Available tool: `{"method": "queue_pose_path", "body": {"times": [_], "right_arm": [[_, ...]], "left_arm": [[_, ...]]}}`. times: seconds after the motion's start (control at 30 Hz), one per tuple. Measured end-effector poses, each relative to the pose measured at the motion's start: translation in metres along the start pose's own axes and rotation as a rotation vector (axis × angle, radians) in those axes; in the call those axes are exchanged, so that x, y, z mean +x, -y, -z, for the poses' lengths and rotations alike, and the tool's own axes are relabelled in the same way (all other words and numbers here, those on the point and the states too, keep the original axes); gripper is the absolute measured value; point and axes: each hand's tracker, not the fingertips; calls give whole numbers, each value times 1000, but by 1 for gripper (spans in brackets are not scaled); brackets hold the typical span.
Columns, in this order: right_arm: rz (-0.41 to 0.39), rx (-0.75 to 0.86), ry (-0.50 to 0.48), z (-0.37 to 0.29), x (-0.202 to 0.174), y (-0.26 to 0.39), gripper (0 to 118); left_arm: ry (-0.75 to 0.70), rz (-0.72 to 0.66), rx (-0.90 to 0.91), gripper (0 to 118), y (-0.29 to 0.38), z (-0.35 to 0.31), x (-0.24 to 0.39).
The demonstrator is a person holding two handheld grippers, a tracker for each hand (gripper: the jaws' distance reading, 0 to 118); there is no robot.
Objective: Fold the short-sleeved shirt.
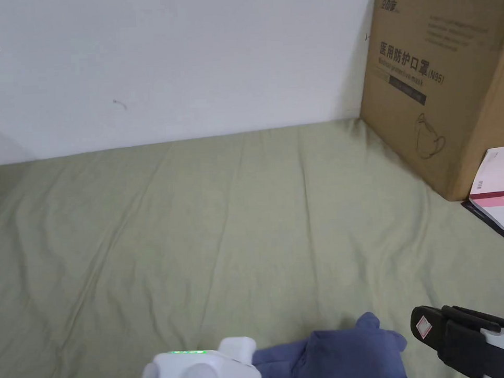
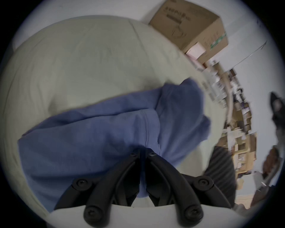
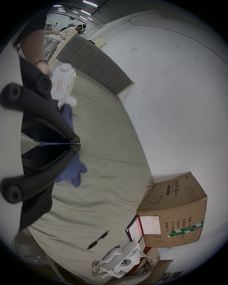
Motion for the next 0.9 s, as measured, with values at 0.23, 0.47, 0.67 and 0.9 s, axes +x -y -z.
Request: {"method": "queue_pose_path", "body": {"times": [0.23, 0.47, 0.67, 0.9], "right_arm": [[-4, -8, 10, -2, 1, 2, 1], [-18, -17, -4, 3, -5, -2, 1], [-49, -39, -16, 11, -19, -3, 1], [-58, -87, -24, 26, -34, -1, 1]], "left_arm": [[277, -102, 77, 6, -11, 17, 44], [533, -361, 297, 6, 1, -76, -12], [444, -541, 350, 117, 50, -126, -135], [600, -678, 310, 118, 79, -99, -157]]}}
